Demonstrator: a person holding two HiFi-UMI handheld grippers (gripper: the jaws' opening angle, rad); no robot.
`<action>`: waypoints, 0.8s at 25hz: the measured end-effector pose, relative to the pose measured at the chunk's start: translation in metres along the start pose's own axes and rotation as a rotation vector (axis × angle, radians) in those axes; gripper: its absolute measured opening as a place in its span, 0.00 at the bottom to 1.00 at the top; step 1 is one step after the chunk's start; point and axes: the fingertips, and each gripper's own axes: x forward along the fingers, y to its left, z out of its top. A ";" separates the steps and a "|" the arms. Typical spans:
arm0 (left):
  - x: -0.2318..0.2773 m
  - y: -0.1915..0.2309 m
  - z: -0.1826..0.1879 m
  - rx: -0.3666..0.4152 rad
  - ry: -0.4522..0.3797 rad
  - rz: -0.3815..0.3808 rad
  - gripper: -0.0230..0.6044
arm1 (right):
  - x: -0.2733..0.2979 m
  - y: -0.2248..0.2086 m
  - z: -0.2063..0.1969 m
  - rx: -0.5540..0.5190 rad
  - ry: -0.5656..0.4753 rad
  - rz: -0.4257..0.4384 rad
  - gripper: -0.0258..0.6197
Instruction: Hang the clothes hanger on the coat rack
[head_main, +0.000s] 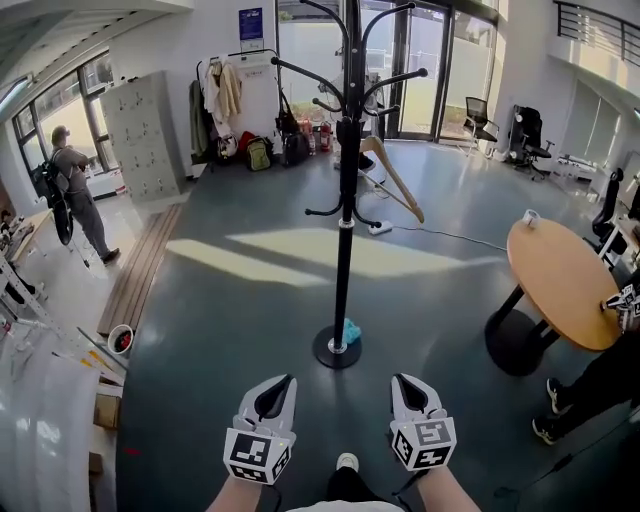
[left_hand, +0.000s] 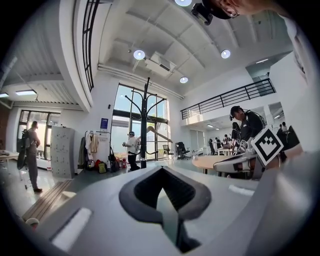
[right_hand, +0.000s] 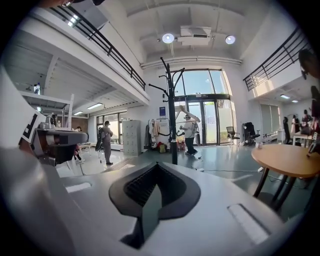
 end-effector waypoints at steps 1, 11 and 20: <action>-0.012 -0.004 0.000 0.000 -0.002 -0.006 0.04 | -0.010 0.007 -0.005 0.007 0.012 -0.004 0.08; -0.101 -0.030 0.001 -0.021 -0.021 -0.026 0.04 | -0.090 0.068 -0.017 -0.004 0.015 -0.015 0.08; -0.128 -0.057 0.012 -0.008 -0.041 -0.008 0.04 | -0.130 0.074 -0.024 0.007 0.009 0.008 0.08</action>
